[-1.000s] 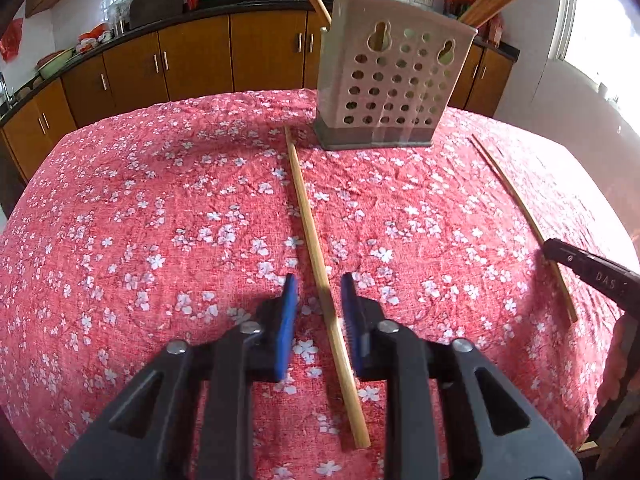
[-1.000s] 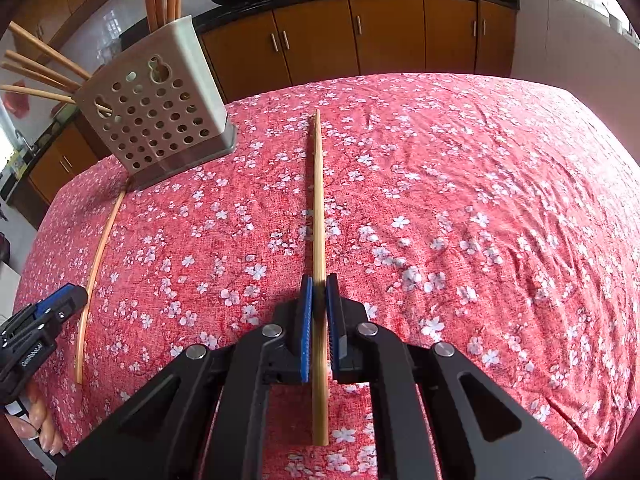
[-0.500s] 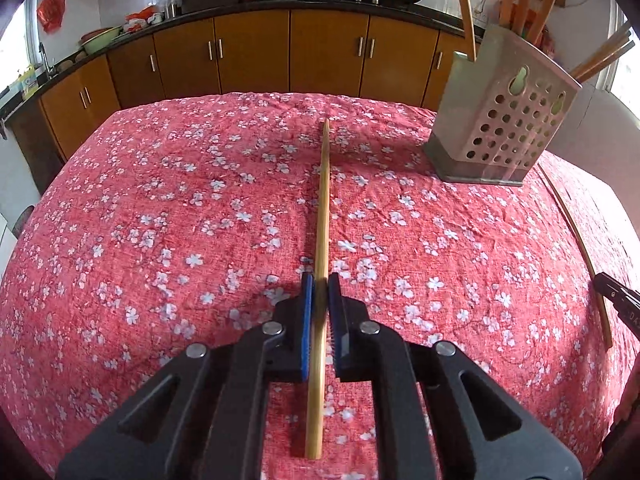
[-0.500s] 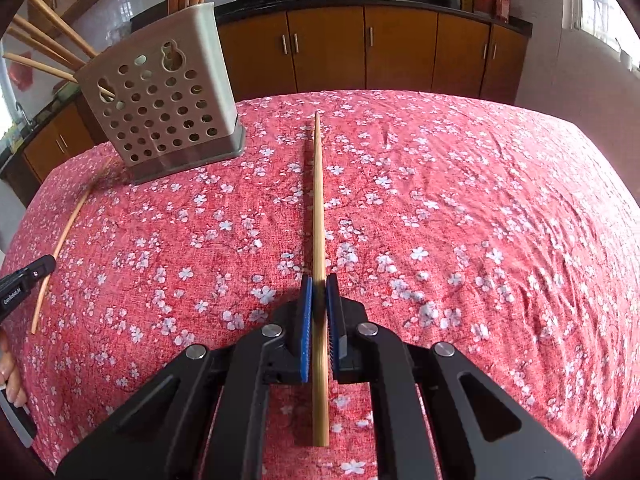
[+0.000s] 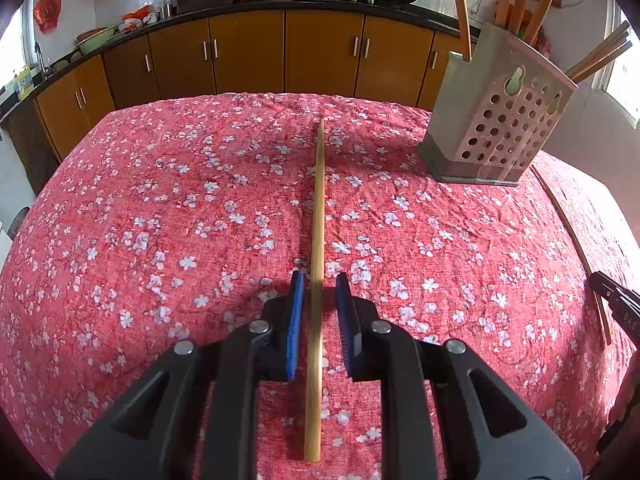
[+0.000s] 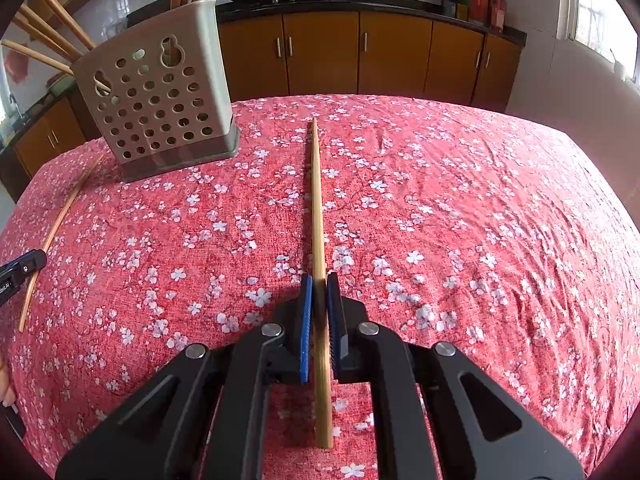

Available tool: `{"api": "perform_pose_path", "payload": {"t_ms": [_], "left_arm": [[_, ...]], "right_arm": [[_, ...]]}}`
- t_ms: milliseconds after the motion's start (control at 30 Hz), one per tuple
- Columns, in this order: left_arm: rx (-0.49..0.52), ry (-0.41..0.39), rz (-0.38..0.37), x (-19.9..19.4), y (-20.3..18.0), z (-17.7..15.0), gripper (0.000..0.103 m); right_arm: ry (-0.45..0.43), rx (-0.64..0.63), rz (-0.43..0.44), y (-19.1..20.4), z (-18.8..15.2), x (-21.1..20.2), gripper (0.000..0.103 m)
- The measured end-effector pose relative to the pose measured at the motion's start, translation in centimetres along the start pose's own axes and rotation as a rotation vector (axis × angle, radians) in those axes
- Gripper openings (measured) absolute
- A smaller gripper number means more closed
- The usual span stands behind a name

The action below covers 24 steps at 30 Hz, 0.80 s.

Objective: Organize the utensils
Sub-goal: 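Hold both grasped chopsticks on the cloth, adjusting the grip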

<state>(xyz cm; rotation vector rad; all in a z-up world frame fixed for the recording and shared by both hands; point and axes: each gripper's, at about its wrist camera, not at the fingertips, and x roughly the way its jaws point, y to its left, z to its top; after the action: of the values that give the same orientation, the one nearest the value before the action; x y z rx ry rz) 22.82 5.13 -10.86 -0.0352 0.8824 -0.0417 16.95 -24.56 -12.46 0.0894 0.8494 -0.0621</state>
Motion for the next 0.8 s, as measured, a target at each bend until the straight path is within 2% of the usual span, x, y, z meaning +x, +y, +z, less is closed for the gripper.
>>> {"api": "perform_pose_path", "payload": {"t_ms": [800], "left_arm": [[-0.003,0.0,0.001,-0.08,-0.01,-0.01,0.018]], "right_arm": [[0.0,0.003,0.002,-0.19,0.1,-0.03,0.009]]}}
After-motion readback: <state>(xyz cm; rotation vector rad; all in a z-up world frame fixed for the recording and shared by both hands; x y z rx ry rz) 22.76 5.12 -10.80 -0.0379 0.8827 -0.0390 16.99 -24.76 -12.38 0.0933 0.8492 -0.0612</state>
